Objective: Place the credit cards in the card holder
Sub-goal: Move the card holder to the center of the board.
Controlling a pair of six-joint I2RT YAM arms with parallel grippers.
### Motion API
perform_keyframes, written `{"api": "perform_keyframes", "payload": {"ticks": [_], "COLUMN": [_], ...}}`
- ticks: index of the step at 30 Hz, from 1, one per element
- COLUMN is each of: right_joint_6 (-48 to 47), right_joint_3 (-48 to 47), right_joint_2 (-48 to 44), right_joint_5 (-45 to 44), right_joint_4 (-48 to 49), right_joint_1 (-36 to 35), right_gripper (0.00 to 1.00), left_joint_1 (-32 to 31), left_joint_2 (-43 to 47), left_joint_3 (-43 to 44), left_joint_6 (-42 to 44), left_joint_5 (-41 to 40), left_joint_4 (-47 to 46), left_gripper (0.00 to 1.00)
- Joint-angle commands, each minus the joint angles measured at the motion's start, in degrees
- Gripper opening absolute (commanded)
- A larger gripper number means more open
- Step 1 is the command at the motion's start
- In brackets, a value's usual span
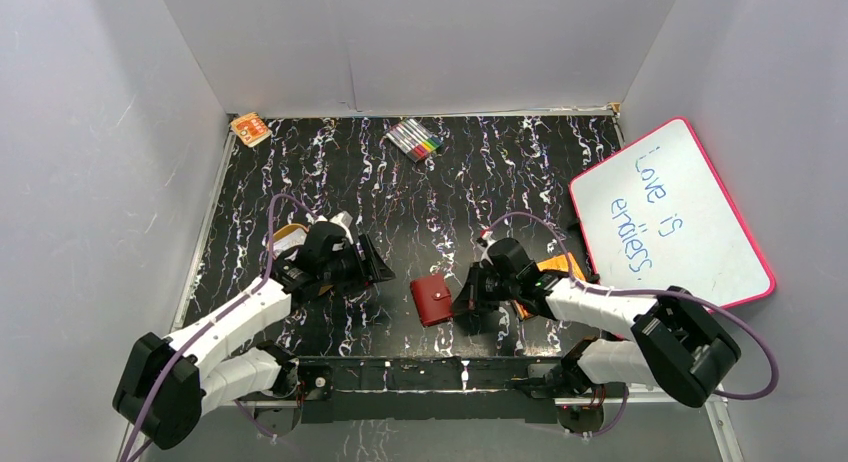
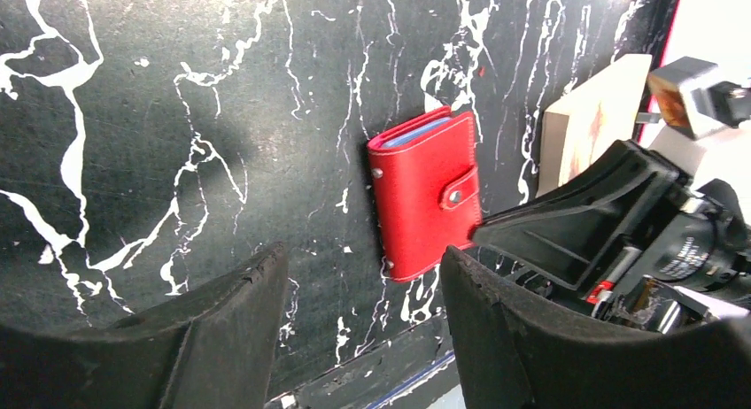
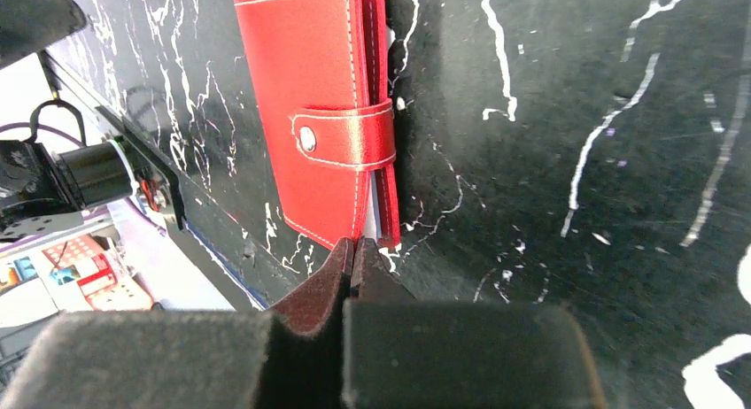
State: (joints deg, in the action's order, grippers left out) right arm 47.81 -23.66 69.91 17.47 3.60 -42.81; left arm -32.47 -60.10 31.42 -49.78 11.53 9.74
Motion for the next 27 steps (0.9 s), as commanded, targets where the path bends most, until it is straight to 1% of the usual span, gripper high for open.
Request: {"api": "perform_keyframes", "payload": {"ticks": [1,5,9,13,17,20,23,24,25,27], "right_joint_6": [2.1,2.9,4.2,8.3,11.9,11.6,9.8,8.9,7.9,6.0], "right_joint_3": [-1.9,-4.3,-6.3,-5.4,-4.4,-5.7,-7.8,-8.1,-8.5,-8.8], "right_joint_2": [2.5,6.0,8.4,9.2,9.8,11.3,11.8,11.3,10.4,7.8], "right_joint_5": [-2.5,-3.7,-6.7,-11.2,-13.7,-13.3,-13.3,-13.3,-13.4,-13.9], "right_joint_4": [4.5,6.1,6.9,9.3,12.0,12.5,9.9,8.6,7.4,4.6], "right_joint_1": [-3.5,-5.9,-7.5,-8.1,-8.4,-8.8,-9.0,-9.0,-9.0,-9.0], "right_gripper": [0.00,0.00,0.00,0.00,0.00,0.00,0.00,0.02,0.10,0.31], "left_joint_1": [-0.7,-0.8,-0.8,-0.8,-0.8,-0.8,-0.7,-0.8,-0.8,-0.8], "left_joint_2": [2.8,3.9,4.2,4.4,4.4,4.0,3.7,3.7,3.7,3.8], "left_joint_3": [-0.2,0.7,2.0,2.5,3.0,3.6,4.8,5.2,5.7,6.9], "left_joint_6": [-1.3,-0.7,0.5,1.4,1.9,2.8,4.0,4.4,4.7,5.4], "left_joint_5": [1.5,0.4,-1.3,-2.6,-2.7,-2.9,-3.6,-3.9,-4.5,-5.5], "left_joint_4": [1.3,3.4,6.0,7.1,7.5,8.0,9.3,9.7,10.2,11.1], "left_gripper": [0.61,0.62,0.64,0.69,0.73,0.73,0.76,0.78,0.81,0.87]}}
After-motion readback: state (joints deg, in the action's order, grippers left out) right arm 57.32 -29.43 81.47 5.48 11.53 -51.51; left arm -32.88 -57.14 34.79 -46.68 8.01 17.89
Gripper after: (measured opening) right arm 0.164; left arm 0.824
